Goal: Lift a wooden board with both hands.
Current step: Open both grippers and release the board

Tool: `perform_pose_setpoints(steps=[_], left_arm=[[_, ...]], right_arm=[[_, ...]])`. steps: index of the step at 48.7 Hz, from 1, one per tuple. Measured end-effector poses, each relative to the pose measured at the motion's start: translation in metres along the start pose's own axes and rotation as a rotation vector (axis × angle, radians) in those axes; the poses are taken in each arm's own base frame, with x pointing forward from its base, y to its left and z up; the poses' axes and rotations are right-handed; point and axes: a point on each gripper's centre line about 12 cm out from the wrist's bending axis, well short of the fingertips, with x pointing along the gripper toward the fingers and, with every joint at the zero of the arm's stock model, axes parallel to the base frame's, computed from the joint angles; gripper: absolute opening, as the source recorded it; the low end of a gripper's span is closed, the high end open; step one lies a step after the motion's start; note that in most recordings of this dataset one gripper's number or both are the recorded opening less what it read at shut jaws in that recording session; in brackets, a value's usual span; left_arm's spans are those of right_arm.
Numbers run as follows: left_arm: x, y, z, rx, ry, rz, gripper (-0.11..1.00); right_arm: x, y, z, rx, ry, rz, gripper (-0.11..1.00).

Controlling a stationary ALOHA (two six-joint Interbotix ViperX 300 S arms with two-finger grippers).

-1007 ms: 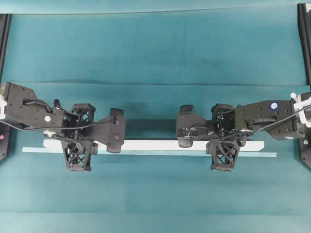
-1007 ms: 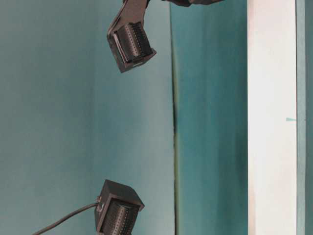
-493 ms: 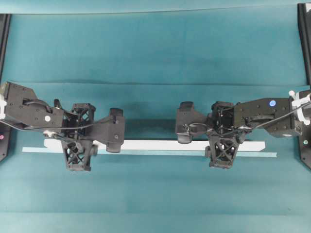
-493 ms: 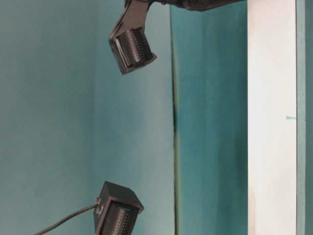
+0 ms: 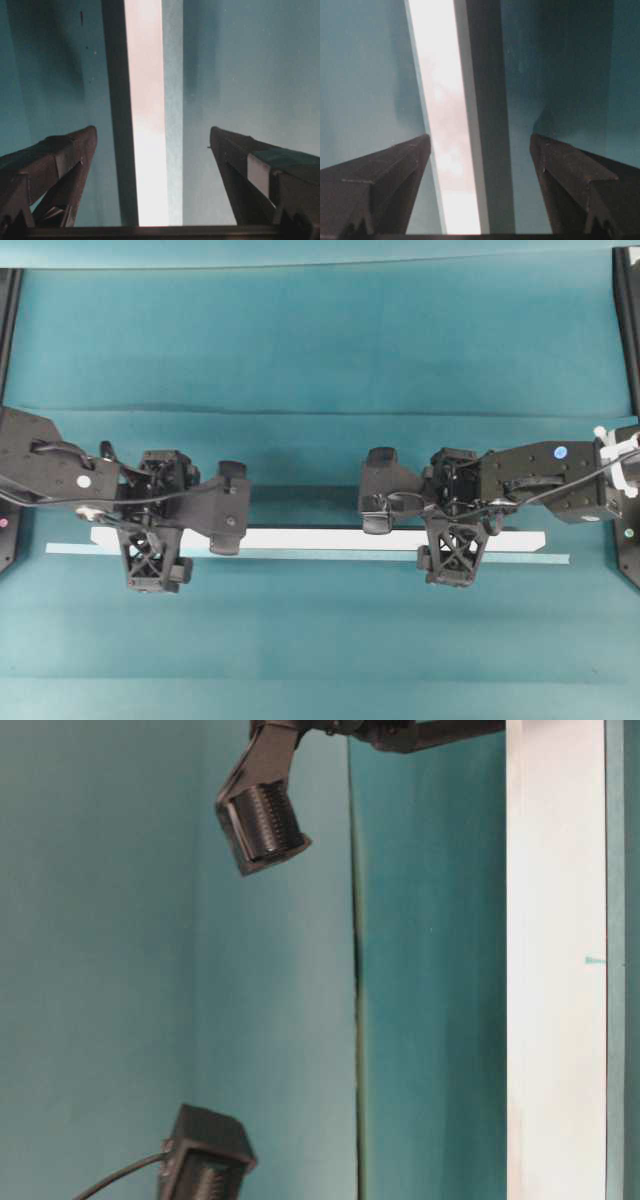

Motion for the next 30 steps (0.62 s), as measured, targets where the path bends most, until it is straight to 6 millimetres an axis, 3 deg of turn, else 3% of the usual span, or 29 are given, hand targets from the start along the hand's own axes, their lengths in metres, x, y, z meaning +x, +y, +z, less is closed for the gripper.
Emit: perform_pose_setpoints(steps=[12,30], left_arm=[[-0.031,0.001,0.003,-0.002,-0.077,0.002,1.0],[-0.101,0.002,0.01,-0.006,-0.336,0.003,1.0]], right_arm=[[-0.024,0.001,0.007,0.003,-0.086,0.006,0.9],[-0.1,0.005,0.019,0.033,-0.354,0.036,0.9]])
